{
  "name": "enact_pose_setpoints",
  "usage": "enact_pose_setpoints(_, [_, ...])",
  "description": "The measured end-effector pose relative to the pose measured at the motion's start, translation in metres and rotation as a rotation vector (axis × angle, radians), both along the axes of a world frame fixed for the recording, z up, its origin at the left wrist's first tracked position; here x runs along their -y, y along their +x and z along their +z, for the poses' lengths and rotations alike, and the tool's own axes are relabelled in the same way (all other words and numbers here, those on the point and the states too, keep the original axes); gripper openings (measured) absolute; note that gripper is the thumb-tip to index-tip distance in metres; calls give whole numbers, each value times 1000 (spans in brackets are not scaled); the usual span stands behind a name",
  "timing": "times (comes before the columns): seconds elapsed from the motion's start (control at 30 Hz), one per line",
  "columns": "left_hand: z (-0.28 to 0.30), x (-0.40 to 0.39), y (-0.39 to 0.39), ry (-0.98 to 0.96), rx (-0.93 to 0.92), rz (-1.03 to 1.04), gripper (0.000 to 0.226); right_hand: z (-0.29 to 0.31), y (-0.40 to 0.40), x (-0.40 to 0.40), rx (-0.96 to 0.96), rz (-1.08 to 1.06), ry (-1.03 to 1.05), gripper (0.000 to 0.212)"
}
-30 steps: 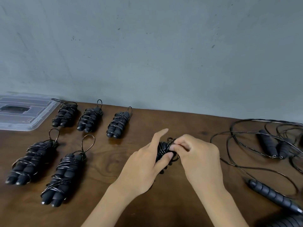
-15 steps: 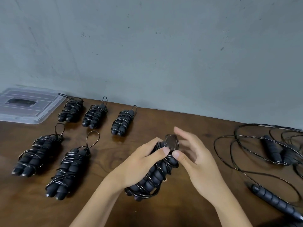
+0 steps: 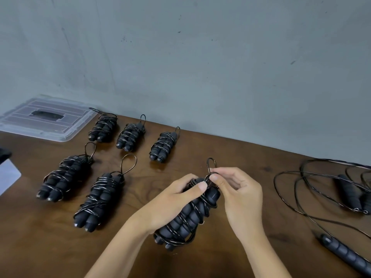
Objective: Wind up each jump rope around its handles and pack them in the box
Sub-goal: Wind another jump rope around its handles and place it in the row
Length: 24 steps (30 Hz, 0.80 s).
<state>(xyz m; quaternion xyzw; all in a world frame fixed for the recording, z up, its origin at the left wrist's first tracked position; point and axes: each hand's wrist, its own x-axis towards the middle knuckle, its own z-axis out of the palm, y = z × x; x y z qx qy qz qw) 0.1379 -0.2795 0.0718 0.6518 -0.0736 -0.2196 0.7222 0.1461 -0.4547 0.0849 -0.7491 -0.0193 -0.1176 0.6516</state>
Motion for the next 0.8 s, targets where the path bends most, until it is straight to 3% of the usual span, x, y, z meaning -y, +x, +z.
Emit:
enact_pose_setpoints(0.2, [-9, -35, -8, 30, -77, 47, 29, -28, 21, -21, -111, 100, 74, 8])
enact_pose_setpoints(0.37, [-27, -54, -15, 55, -121, 219, 30, -51, 26, -39, -178, 310, 2, 14])
enact_pose_setpoints(0.57, [-47, -60, -23, 154, -60, 262, 36, -58, 32, -64, -155, 211, -162, 12])
enact_pose_setpoints(0.8, [-66, -64, -23, 229, -53, 317, 26, -61, 35, -87, -84, 183, -313, 9])
